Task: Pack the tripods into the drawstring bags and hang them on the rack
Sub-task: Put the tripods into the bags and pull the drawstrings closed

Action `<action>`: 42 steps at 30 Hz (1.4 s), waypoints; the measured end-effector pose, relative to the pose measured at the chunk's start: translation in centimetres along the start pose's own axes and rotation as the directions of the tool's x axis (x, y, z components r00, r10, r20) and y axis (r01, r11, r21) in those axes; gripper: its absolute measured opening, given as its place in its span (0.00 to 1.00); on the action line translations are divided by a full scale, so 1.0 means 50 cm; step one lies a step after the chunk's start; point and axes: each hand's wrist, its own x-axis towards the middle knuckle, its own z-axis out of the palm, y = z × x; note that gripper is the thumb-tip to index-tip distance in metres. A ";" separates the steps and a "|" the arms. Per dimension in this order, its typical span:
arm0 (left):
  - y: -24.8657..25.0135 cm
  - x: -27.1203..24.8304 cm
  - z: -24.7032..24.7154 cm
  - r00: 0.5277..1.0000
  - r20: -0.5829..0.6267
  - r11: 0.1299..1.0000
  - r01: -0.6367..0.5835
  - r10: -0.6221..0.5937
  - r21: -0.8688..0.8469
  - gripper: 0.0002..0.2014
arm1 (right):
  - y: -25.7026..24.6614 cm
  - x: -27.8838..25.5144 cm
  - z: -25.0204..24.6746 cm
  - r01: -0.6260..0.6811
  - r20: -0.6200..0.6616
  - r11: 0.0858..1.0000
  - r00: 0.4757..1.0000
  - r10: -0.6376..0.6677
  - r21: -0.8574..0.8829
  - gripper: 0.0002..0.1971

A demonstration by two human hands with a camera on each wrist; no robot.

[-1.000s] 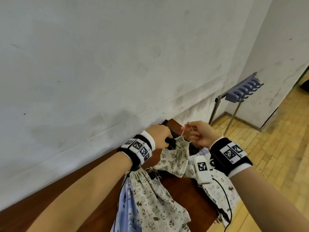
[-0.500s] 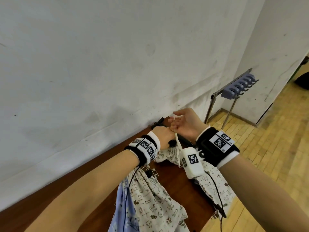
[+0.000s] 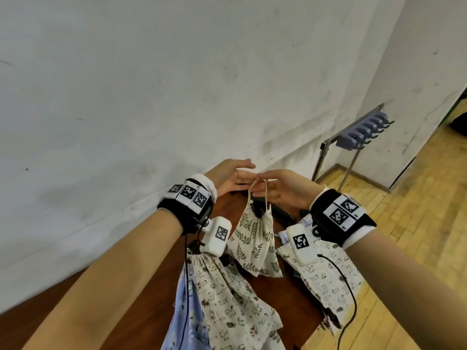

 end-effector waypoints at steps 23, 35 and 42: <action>-0.178 -0.073 -0.105 0.967 -0.216 0.938 -0.056 0.136 0.343 0.19 | -0.229 -0.009 0.172 0.074 0.460 0.882 0.831 -0.313 0.466 0.08; -0.244 -0.063 -0.335 0.954 -0.288 0.685 0.261 -0.078 0.680 0.36 | -0.012 0.095 -0.019 -0.099 -0.020 0.977 0.994 0.105 0.189 0.22; -0.359 -0.027 -0.443 0.826 -0.517 0.506 0.552 -0.224 0.663 0.50 | 0.143 0.094 -0.086 -0.250 -0.227 0.940 0.926 0.302 0.232 0.20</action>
